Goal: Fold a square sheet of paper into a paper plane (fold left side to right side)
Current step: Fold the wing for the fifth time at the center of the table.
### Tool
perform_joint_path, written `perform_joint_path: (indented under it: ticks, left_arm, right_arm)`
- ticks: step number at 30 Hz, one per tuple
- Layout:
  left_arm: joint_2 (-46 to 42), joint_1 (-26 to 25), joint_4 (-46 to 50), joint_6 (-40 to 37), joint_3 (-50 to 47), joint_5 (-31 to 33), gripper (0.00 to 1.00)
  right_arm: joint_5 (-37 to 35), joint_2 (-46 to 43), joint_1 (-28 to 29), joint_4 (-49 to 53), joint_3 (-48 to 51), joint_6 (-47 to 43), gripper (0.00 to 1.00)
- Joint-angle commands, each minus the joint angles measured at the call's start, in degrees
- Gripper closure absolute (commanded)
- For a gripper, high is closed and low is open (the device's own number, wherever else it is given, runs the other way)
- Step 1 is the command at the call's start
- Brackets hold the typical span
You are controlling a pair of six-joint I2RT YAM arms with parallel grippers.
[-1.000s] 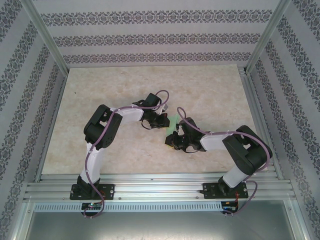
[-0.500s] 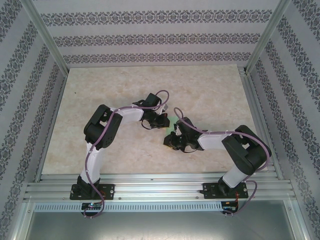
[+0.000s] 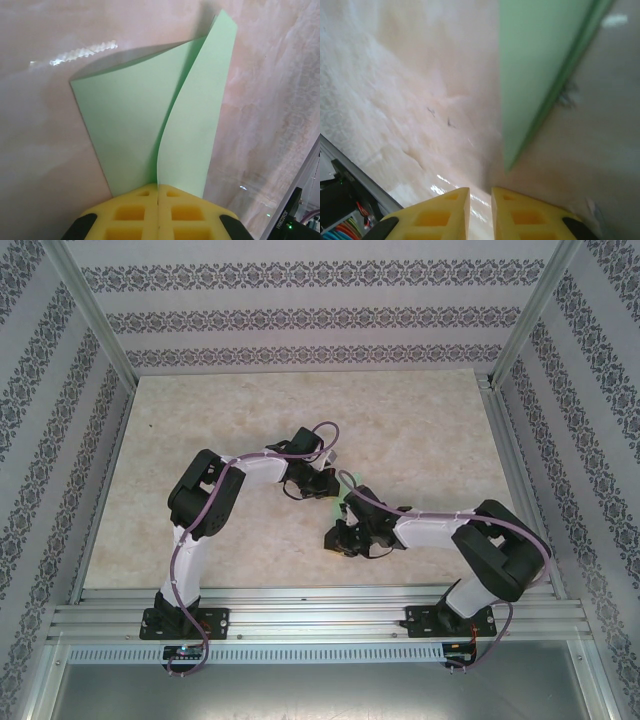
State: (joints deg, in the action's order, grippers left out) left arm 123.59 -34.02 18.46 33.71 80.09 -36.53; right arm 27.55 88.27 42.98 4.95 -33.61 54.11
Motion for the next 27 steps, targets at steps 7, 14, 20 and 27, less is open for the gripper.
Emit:
perform_joint_path:
  ticks: [7, 14, 20, 27]
  left_arm:
    - [1.7, 0.3, 0.1, -1.8, -1.3, 4.7, 0.93]
    - [1.7, 0.3, 0.1, -1.9, -1.4, 4.9, 0.93]
    - [2.0, 0.4, -0.1, -1.8, -1.3, 4.8, 0.93]
    - [2.2, 0.3, 0.0, -1.8, -1.2, 5.0, 0.93]
  right_arm:
    - [-1.7, -6.4, -7.4, 4.4, -3.7, -4.2, 0.80]
    - [-4.2, 0.7, -6.4, 0.6, -6.5, -5.3, 0.81]
    - [-4.4, 5.1, -4.1, 0.4, -6.9, -5.5, 0.81]
    - [-2.8, 3.1, -0.6, 3.0, -2.4, -3.5, 0.81]
